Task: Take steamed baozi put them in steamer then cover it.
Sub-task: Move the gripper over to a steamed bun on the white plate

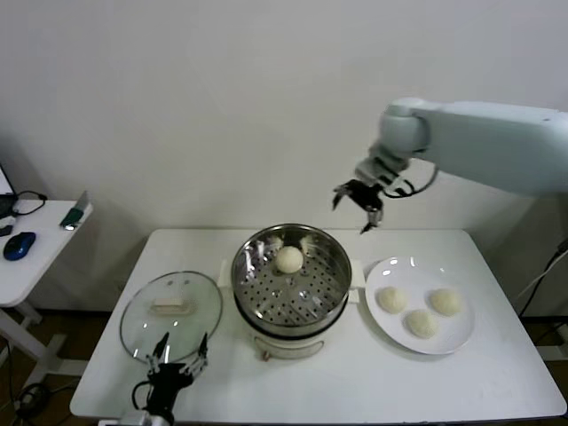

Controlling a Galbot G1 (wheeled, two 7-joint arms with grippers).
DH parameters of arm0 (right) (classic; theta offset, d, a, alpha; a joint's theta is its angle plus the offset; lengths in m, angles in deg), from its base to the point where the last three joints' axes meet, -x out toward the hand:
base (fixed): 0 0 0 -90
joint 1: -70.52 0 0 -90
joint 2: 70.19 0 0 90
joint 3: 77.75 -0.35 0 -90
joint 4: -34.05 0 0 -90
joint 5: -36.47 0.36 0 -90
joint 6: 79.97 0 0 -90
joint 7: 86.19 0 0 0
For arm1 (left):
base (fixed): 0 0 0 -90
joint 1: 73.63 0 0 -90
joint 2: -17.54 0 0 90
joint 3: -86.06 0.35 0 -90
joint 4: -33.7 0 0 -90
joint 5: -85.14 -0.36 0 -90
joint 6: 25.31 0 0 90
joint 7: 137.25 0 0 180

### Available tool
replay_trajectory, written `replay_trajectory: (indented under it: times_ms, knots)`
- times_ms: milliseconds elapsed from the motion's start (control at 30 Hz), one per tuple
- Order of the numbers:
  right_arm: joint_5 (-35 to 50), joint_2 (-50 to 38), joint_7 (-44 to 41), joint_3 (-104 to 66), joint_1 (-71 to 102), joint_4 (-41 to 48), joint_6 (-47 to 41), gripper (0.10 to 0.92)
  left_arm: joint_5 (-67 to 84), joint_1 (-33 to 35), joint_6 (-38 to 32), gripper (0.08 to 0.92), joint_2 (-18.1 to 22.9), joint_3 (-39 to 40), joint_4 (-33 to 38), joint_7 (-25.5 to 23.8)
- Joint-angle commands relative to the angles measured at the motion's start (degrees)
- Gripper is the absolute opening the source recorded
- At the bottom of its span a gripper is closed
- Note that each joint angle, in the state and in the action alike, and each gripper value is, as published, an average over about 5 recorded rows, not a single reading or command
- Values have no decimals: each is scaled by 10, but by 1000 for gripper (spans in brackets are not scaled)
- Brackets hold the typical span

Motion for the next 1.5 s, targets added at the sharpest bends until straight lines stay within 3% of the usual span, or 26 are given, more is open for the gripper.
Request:
replay_trajectory:
  times_ms: [33,267,633,1500]
  knots:
    - [44,-171,39,91,4,-72,-171,823,1,-3,1,823,-1,1,-1,-1]
    - [13,-183,104,-7,129,-92,-231,823,0,-4,1,823,-1,3,-2,-2]
    - [-48,-132,108,-145,294,-28,-244,823,-9,1,-2,823,0,0,-4,0]
    - [-111,-38,119,-244,412,97,-233,823,-16,-1,-8,823,3,-1,-12,4]
